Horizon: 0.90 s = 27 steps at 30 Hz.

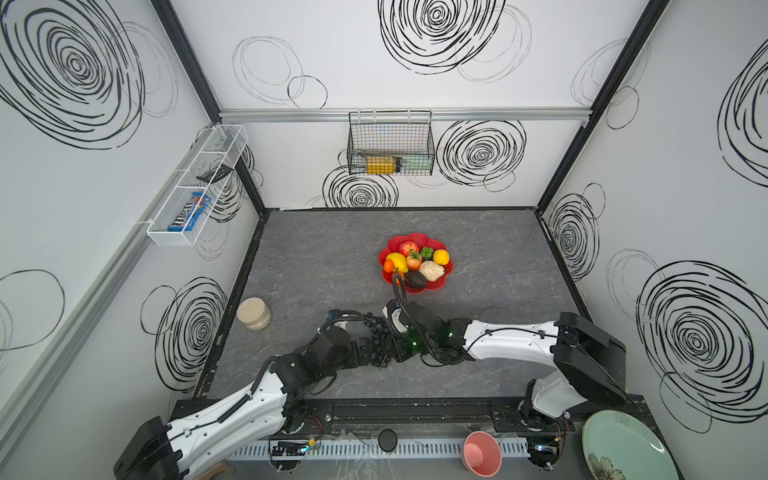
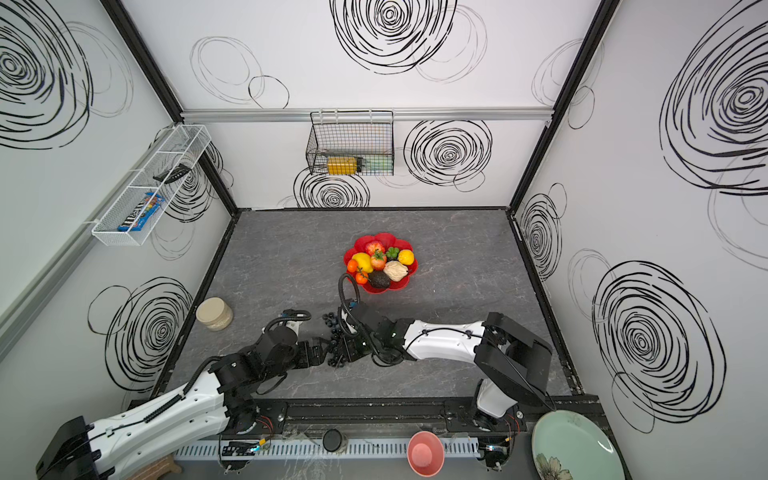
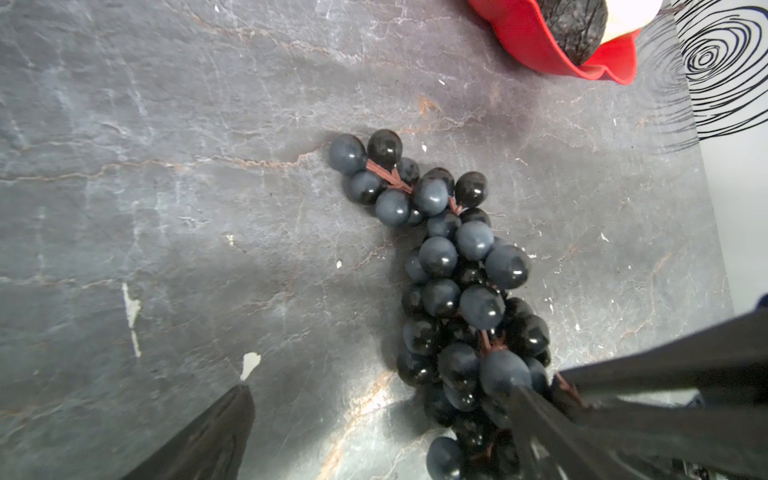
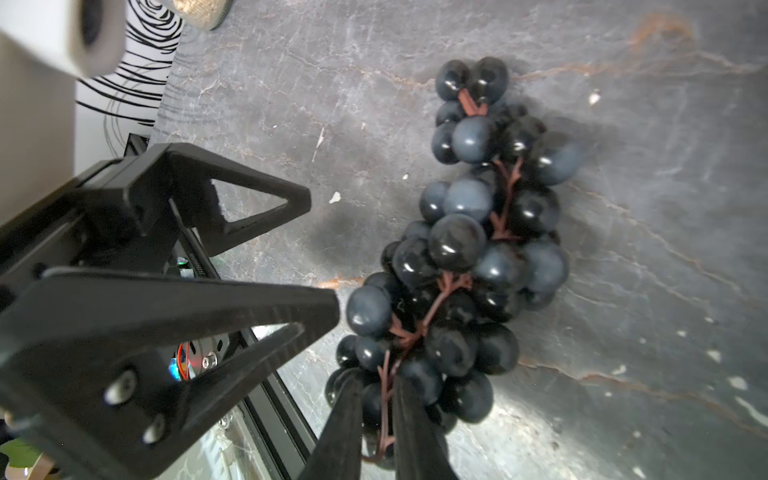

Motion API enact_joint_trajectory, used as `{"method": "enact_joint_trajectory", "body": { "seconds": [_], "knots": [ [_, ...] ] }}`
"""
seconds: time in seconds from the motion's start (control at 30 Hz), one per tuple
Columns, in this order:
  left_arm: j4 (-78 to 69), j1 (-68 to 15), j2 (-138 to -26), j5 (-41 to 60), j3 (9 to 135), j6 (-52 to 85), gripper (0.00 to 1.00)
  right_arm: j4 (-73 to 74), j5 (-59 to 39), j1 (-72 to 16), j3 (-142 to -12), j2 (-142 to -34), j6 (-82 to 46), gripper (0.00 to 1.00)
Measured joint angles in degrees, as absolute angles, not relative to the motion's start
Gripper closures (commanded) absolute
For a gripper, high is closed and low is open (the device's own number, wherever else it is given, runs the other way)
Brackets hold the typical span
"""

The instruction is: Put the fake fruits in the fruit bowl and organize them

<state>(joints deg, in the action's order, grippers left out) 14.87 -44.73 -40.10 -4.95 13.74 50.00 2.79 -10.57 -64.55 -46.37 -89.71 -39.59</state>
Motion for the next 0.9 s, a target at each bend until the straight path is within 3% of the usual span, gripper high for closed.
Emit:
{"method": "enact_joint_trajectory", "body": {
  "seconds": [0.3, 0.57, 0.9],
  "knots": [
    [14.9, -44.9, -39.9, -5.0, 13.7, 50.0, 0.00, 0.8, -7.9, -66.8, -48.4, -89.5, -38.7, 1.00],
    [15.3, -44.9, -36.6, -6.0, 13.7, 50.0, 0.01, -4.2, -5.2, -66.8, -51.2, -86.3, -37.4, 1.00],
    [17.0, -44.8, -24.4, -10.9, 13.0, 49.7, 0.03, -9.5, 0.5, -62.5, -55.9, -75.1, -31.9, 1.00]
  ]
}}
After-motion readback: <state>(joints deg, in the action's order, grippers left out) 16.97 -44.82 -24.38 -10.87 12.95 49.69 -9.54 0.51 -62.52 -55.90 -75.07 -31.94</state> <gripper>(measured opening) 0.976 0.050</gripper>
